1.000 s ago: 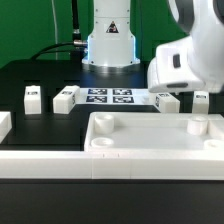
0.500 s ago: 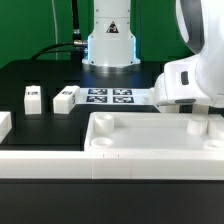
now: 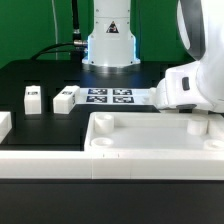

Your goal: Assemble desk

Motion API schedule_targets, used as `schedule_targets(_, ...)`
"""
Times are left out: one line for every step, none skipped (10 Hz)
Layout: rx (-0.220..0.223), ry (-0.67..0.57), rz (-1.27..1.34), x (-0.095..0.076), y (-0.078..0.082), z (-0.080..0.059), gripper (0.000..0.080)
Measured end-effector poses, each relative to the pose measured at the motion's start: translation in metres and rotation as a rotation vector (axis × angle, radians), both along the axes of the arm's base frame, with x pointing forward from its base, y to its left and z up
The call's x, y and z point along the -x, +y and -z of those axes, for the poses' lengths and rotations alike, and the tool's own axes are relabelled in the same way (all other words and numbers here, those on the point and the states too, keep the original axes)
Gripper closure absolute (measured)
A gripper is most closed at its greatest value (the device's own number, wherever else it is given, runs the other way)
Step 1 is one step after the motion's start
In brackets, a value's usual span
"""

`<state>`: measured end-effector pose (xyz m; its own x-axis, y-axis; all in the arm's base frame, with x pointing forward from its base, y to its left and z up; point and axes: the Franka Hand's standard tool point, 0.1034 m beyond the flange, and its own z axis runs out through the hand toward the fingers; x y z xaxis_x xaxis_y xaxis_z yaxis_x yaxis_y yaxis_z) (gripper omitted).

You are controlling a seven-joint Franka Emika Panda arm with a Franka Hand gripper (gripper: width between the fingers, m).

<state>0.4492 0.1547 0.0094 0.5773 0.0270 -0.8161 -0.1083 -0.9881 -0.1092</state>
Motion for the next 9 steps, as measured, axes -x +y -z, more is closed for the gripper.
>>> schedule_targets(0.000, 0.000, 0.000, 0.0001, -0.0002, 0.0002, 0.0197)
schedule_targets(0.000, 0.000, 0.000, 0.0001, -0.0003, 0.0003, 0.0197)
schedule_targets(0.000, 0.000, 0.000, 0.0001, -0.0003, 0.0003, 0.0372)
schedule_targets(0.000, 0.000, 0.000, 0.0001, -0.0003, 0.0002, 0.0372)
schedule_targets(0.000, -0.001, 0.000, -0.0001, -0.0003, 0.0003, 0.0512)
schedule_targets(0.000, -0.005, 0.001, -0.0006, 0.0000, 0.0002, 0.0511)
schedule_targets(0.000, -0.006, 0.001, -0.0008, 0.0000, 0.0001, 0.0511)
schedule_targets(-0.001, -0.008, 0.001, -0.0014, -0.0002, -0.0007, 0.0511)
schedule_targets(-0.002, -0.012, 0.001, -0.0030, -0.0007, -0.0028, 0.0511)
